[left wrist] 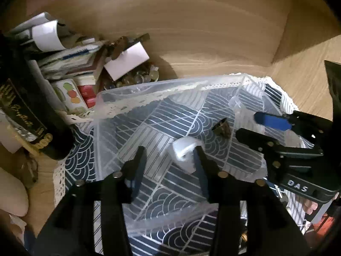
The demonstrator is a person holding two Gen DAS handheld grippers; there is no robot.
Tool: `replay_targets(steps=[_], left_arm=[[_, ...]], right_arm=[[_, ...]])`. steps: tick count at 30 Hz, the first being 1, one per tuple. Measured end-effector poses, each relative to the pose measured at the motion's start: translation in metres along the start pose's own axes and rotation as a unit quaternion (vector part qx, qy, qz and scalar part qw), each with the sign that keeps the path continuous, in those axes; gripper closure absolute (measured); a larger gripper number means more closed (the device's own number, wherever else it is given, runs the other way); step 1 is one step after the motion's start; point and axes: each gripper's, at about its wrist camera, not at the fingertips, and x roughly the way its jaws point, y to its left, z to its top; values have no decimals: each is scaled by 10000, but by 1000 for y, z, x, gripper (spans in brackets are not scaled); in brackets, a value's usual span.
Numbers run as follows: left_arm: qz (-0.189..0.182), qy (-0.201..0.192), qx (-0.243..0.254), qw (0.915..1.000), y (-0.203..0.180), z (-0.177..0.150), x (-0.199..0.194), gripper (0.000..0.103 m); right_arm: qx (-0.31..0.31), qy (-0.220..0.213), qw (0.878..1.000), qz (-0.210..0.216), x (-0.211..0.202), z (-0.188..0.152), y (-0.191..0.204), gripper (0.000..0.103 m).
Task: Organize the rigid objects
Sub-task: 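Carry the white plug into the clear box while the right gripper drops the cone there, then grasp the silver rod with the left gripper while the right grasps the white device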
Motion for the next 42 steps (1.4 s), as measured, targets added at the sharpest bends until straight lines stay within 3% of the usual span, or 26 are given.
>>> replay_targets(steps=[4, 8, 11, 17, 24, 26, 28, 34, 36, 40, 42], left_arm=[[-7, -258, -3, 9997, 3, -4, -25, 40], [84, -513, 56, 9986, 8, -17, -52, 33], [79, -494, 93, 9987, 11, -33, -63, 32], [-61, -152, 118, 9998, 14, -78, -65, 32], [-60, 411, 472, 9980, 3, -121, -41, 32], [-114, 463, 523, 9975, -2, -123, -36, 32], [-164, 457, 618, 9969, -8, -123, -33, 32], [-288, 313, 1046, 9936, -28, -123, -23, 32], [-407, 368, 1126, 9921, -30, -124, -20, 39], [-669, 566, 1183, 9891, -32, -129, -20, 74], [-624, 528, 1147, 9900, -31, -134, -23, 80]], right_arm=[[-89, -331, 9994, -41, -28, -2, 7, 41], [-205, -621, 9979, -16, -59, -12, 17, 35], [-320, -725, 9968, 57, -73, -27, 23, 31], [-394, -488, 9980, 103, -79, -69, 33, 31], [-427, 116, 9982, 406, -67, -115, 42, 31], [-452, 219, 9978, 444, -66, -123, 43, 30], [-474, 223, 9976, 455, -68, -127, 44, 22], [-511, 167, 9973, 490, -75, -129, 52, 22], [-485, 118, 9972, 556, -77, -130, 53, 22], [-532, 42, 9969, 576, -78, -132, 63, 22], [-509, 49, 9964, 674, -77, -132, 67, 22]])
